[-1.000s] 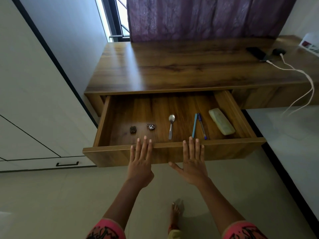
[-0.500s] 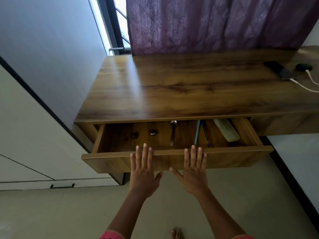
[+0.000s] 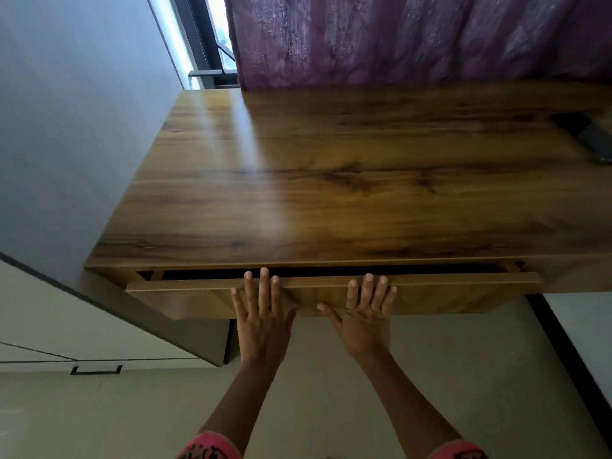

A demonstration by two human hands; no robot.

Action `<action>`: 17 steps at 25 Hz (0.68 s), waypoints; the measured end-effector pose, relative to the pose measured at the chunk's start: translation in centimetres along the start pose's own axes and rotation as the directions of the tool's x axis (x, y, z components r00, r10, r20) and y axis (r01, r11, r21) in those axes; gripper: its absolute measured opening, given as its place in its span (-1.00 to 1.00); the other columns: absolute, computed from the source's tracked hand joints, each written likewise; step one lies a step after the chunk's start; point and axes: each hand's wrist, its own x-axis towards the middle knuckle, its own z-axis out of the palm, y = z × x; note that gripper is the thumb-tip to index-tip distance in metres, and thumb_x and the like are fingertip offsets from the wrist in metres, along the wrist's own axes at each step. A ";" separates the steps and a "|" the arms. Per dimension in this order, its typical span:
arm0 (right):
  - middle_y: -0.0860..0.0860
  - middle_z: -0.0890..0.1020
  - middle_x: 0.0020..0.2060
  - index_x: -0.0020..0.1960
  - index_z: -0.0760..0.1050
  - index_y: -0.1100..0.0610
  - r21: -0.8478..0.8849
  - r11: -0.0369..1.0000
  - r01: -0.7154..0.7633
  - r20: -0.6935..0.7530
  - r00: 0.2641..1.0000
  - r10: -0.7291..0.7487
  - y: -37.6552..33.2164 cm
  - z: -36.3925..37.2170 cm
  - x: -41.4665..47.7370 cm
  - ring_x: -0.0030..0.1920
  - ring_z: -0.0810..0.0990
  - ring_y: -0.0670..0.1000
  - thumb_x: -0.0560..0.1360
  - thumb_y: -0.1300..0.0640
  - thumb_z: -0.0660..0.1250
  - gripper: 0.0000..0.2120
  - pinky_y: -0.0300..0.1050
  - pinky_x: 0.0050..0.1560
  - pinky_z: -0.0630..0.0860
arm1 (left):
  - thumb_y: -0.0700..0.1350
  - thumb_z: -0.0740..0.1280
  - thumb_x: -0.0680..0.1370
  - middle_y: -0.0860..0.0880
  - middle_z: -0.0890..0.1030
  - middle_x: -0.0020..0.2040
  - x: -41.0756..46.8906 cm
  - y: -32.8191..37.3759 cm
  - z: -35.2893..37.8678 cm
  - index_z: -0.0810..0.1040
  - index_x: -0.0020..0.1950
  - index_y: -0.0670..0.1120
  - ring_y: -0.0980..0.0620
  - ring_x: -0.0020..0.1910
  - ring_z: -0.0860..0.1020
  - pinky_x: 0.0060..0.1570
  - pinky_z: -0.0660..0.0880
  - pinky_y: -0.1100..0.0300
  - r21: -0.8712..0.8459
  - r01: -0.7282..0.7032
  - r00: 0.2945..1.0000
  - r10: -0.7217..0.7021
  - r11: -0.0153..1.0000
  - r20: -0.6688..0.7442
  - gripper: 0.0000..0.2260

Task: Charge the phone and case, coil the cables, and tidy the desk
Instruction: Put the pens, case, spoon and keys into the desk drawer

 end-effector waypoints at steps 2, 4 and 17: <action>0.15 -0.35 0.48 0.48 -0.39 0.17 0.006 1.000 0.018 -0.039 0.999 -0.017 0.2 1.6 0.9 0.49 -0.31 0.20 0.40 -0.43 0.11 0.05 0.21 0.48 -0.20 | 0.21 -0.10 0.57 -0.21 -0.18 0.52 1.4 0.3 1.1 0.12 0.41 -0.26 -0.19 0.49 -0.26 0.41 -0.24 -0.21 -0.030 0.040 0.999 -0.039 0.999 0.026 -0.37; 0.15 -0.37 0.47 0.47 -0.40 0.16 0.012 0.999 0.033 -0.069 0.997 -0.032 0.4 2.7 1.6 0.48 -0.33 0.21 0.39 -0.44 0.12 0.06 0.22 0.47 -0.20 | 0.24 -0.18 0.57 -0.33 0.18 0.42 2.5 0.9 2.0 0.22 0.31 -0.30 -0.32 0.47 -0.13 0.38 -0.09 -0.32 -0.045 0.086 0.996 -0.084 0.995 0.043 -0.35; 0.18 -0.42 0.45 0.47 -0.42 0.14 0.028 0.998 0.055 -0.067 0.996 -0.053 0.1 5.0 1.2 0.46 -0.36 0.26 0.41 -0.42 0.12 0.03 0.31 0.44 -0.22 | 0.33 0.04 0.51 -0.18 -0.44 0.45 3.5 0.4 5.2 -0.45 0.42 -0.18 -0.29 0.43 -0.36 0.40 -0.21 -0.29 -0.031 -0.024 0.974 0.016 0.999 -0.225 -0.12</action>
